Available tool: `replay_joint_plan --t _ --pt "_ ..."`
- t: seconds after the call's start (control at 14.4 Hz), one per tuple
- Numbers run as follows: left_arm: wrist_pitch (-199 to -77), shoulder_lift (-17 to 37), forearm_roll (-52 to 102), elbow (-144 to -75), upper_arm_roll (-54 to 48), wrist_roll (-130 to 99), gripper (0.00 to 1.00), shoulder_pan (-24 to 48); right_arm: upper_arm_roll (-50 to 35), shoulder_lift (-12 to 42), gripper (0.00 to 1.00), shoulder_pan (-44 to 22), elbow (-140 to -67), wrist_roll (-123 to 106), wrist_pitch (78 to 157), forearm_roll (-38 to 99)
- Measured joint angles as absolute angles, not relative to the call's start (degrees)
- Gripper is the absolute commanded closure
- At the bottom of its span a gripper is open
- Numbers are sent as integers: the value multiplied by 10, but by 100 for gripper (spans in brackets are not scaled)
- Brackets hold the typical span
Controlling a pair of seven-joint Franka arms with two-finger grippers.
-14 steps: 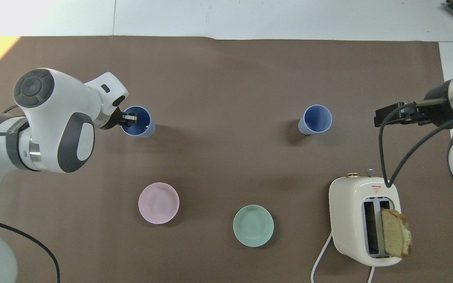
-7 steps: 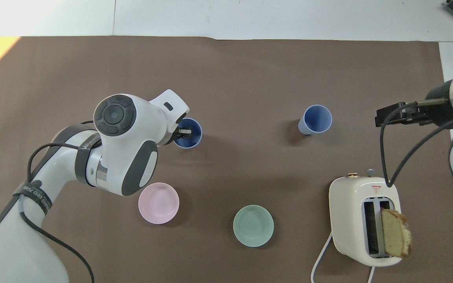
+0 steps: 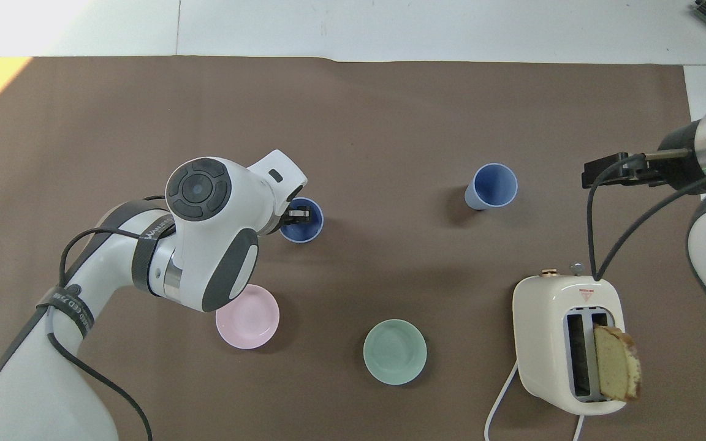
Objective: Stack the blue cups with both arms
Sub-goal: 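Slide the blue cup with the left gripper toward the table center, then release the cup and withdraw the left gripper while the right gripper reaches the other cup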
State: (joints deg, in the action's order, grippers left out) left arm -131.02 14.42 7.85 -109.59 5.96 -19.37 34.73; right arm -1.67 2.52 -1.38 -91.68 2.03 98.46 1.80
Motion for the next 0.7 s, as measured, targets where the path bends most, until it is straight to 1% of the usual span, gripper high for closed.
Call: replay_joint_plan --t 0.14,0.28,0.49,0.7 --pt "-1309 140 79 -1091 67 -194 0 343 -17 25 0 -14 -926 20 1002 18" --pt "-1288 125 78 -1082 73 -191 0 323 -18 27 0 -16 -937 20 1029 18" --pt "-1235 75 76 -1075 76 -145 0 274 -19 42 0 -23 -967 22 1089 18" --pt "-1173 26 75 -1068 78 -76 0 215 -20 79 0 -38 -1005 28 1184 18"
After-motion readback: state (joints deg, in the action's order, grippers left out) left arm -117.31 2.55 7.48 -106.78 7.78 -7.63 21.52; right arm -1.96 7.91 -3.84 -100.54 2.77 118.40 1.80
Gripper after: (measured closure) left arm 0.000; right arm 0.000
